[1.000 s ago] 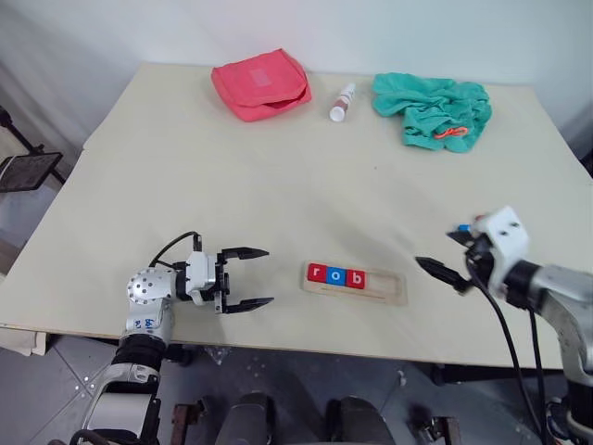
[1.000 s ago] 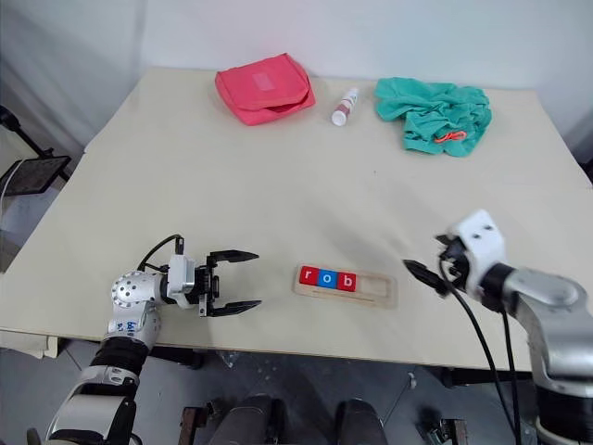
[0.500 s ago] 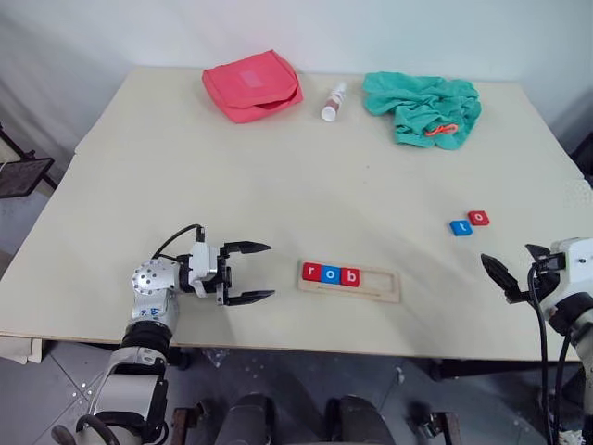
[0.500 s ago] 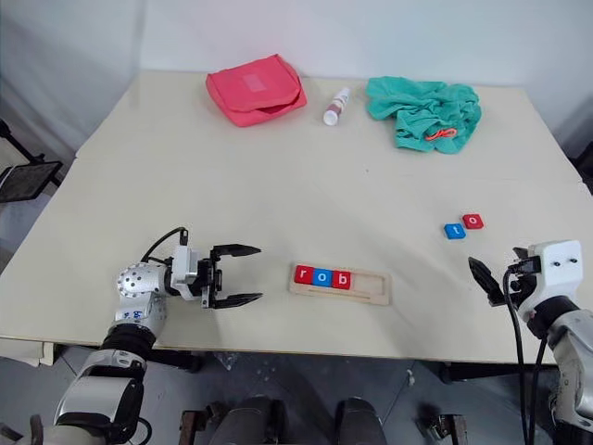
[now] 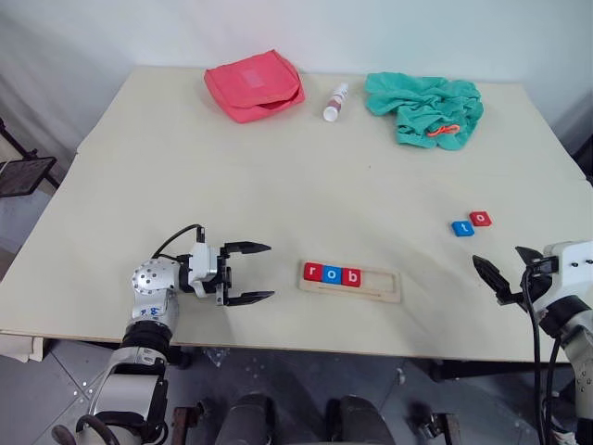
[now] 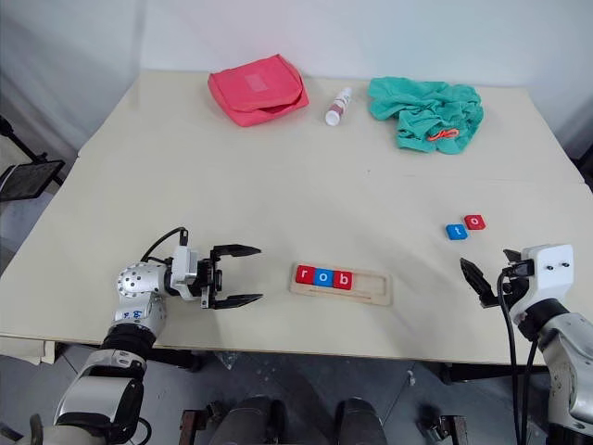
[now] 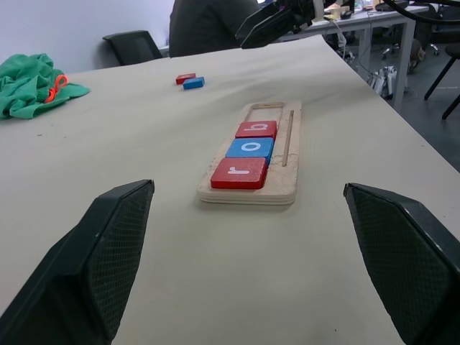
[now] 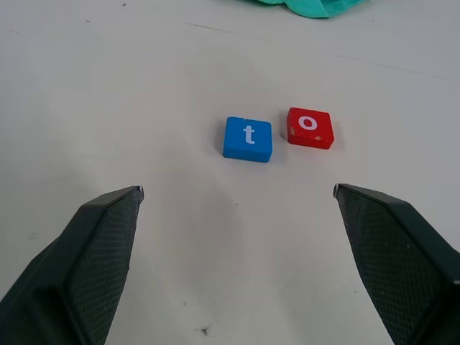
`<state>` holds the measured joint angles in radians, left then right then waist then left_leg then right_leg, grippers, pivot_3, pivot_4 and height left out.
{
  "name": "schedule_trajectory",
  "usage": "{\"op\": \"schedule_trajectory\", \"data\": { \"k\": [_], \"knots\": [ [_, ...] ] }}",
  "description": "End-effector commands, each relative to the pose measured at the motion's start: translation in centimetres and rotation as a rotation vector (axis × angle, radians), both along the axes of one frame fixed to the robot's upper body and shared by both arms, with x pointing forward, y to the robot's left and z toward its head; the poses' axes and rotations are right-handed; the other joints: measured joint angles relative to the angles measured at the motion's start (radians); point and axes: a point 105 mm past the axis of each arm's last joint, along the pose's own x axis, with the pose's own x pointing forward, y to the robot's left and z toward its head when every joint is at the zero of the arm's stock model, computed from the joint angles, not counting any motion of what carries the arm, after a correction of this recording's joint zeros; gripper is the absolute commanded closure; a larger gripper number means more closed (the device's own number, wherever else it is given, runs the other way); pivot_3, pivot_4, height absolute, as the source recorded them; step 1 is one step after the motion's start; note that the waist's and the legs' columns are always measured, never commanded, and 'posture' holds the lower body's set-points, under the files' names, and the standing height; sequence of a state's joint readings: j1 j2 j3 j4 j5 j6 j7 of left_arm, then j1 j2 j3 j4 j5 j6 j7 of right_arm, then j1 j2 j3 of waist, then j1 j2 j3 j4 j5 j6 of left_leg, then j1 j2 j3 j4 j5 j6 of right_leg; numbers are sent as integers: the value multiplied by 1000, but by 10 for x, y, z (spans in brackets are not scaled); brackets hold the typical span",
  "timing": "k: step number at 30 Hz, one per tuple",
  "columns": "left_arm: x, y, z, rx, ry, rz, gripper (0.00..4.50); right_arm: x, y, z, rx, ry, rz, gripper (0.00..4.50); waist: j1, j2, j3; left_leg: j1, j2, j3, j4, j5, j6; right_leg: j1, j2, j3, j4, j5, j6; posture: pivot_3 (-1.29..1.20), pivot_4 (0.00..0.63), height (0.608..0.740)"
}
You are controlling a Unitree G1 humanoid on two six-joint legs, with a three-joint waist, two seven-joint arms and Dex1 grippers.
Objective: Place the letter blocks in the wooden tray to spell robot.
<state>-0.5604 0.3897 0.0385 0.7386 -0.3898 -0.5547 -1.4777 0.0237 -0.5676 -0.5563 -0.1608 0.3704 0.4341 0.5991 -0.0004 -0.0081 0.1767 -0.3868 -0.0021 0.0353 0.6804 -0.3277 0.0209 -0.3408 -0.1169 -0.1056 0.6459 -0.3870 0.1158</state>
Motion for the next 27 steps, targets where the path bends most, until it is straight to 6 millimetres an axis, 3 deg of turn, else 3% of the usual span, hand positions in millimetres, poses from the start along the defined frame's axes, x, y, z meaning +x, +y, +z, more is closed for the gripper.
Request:
{"op": "schedule_trajectory", "data": {
  "k": [1, 13, 27],
  "knots": [
    [-2, 1, 7, -18, -31, -1, 0, 0, 2, 15, -22, -46, 1, 53, 0, 0, 0, 0, 0, 0, 0, 0, 0, 0, 0, 0, 0, 0, 0, 0, 150, 740],
    [-10, 4, 7, -12, -26, -1, 0, 9, 10, 14, 11, -38, -1, 53, 0, 0, 0, 0, 0, 0, 0, 0, 0, 0, 0, 2, 0, 0, 0, 0, 150, 740],
    [-25, 3, 6, -11, -16, -13, 0, 93, -23, 27, 15, -2, -124, 53, -2, 1, 0, 0, 0, -1, 0, 0, 0, 0, -1, 2, 0, 0, 0, 0, 150, 740]
  ]
}}
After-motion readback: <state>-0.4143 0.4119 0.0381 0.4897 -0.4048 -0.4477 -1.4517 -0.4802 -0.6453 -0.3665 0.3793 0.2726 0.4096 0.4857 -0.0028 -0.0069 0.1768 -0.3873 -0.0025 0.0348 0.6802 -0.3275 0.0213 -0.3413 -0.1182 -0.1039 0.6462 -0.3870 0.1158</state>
